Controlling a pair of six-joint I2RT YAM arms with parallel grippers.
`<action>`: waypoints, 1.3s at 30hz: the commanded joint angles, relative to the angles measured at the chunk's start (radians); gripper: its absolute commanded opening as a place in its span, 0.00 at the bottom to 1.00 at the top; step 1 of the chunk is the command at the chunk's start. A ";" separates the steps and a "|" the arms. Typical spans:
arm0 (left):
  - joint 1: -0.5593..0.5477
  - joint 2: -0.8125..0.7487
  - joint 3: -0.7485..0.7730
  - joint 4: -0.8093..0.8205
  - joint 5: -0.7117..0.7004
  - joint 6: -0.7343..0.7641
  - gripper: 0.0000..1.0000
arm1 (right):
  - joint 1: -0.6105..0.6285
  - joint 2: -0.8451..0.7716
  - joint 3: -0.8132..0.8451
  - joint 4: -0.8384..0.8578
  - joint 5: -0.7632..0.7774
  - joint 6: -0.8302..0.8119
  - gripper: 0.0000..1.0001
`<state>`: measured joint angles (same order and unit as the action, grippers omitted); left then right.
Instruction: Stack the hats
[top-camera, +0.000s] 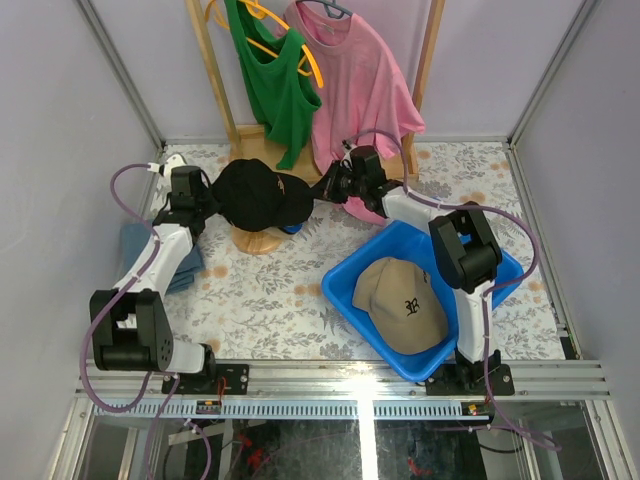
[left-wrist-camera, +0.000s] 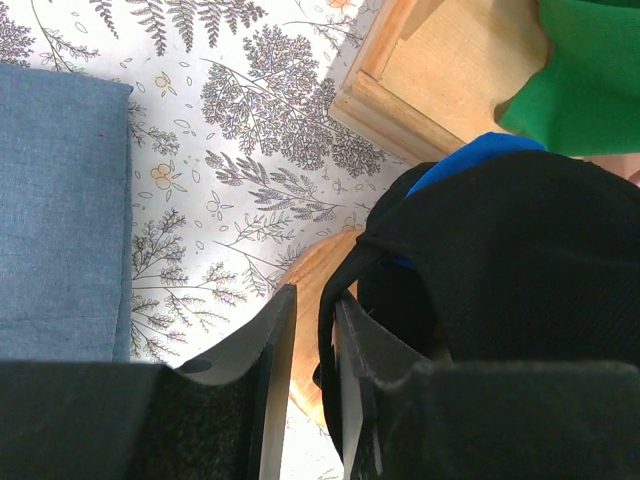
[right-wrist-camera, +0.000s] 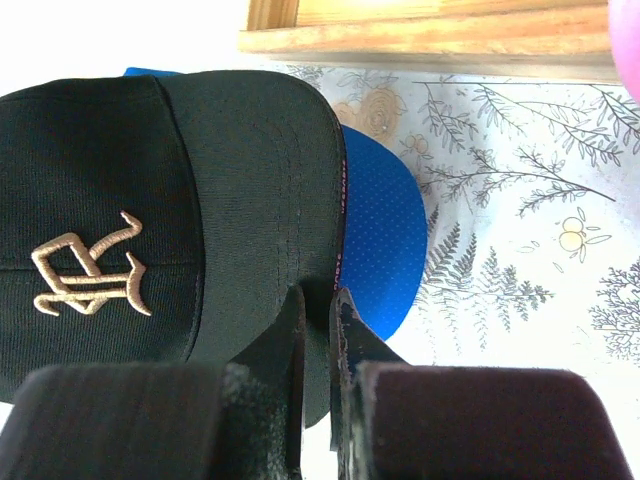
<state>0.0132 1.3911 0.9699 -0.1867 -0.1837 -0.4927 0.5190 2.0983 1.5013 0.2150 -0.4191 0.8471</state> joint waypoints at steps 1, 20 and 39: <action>0.002 -0.025 0.018 0.015 -0.012 0.008 0.20 | 0.015 0.071 0.007 -0.218 0.156 -0.101 0.00; 0.002 -0.052 0.024 0.013 -0.004 -0.026 0.25 | 0.019 0.097 0.045 -0.352 0.174 -0.149 0.13; 0.002 -0.134 -0.002 -0.005 -0.020 -0.071 0.51 | 0.018 -0.009 0.010 -0.357 0.199 -0.178 0.31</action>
<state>0.0139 1.2949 0.9699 -0.1925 -0.1833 -0.5426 0.5350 2.1822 1.5154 -0.1314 -0.2512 0.6960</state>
